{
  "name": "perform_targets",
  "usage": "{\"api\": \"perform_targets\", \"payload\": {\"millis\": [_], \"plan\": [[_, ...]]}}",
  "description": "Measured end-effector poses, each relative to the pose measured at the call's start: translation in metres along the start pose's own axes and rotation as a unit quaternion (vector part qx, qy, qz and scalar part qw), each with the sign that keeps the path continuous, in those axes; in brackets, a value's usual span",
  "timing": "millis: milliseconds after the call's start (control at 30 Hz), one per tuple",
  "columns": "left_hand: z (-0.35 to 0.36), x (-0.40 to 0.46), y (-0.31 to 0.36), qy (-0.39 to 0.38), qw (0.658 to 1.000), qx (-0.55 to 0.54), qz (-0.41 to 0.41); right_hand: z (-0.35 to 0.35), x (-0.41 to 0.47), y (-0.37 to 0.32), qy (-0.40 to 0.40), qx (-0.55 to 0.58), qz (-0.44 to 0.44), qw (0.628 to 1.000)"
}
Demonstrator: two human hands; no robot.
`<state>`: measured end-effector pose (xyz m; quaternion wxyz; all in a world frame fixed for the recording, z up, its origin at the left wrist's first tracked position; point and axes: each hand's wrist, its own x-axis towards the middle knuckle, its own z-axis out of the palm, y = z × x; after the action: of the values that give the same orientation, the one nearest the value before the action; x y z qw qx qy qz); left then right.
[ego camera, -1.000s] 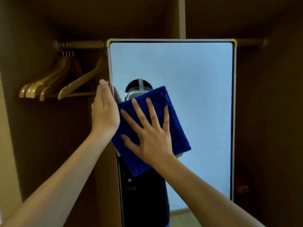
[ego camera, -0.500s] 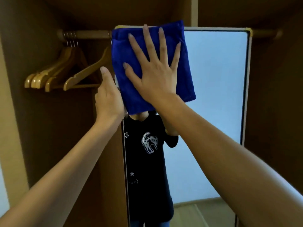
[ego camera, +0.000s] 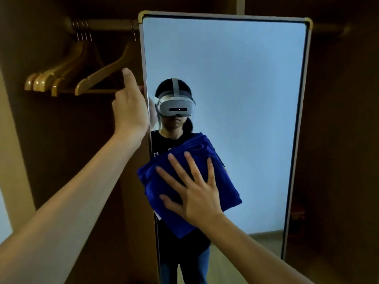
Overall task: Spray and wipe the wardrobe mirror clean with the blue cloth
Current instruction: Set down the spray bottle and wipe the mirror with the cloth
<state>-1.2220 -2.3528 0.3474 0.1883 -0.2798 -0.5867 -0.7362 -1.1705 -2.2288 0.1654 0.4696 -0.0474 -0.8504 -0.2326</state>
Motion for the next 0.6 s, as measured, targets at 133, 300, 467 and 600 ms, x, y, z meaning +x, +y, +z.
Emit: {"api": "perform_targets", "payload": {"millis": [133,300,467,600], "plan": [[-0.004,-0.005,-0.007,0.001,0.999,0.036,0.008,-0.018,0.033,0.012,0.033,0.016,0.046,0.998],[-0.005,-0.012,-0.009,0.003,0.998,0.064,0.015,-0.042,0.085,0.017,0.057,0.038,0.109,0.992],[-0.005,-0.011,-0.019,-0.004,0.989,0.132,0.068,-0.012,0.03,-0.006,0.013,0.023,0.034,0.999],[0.0,-0.017,-0.03,-0.002,0.953,0.271,0.135,0.017,-0.032,-0.013,-0.008,-0.004,-0.008,1.0]]}}
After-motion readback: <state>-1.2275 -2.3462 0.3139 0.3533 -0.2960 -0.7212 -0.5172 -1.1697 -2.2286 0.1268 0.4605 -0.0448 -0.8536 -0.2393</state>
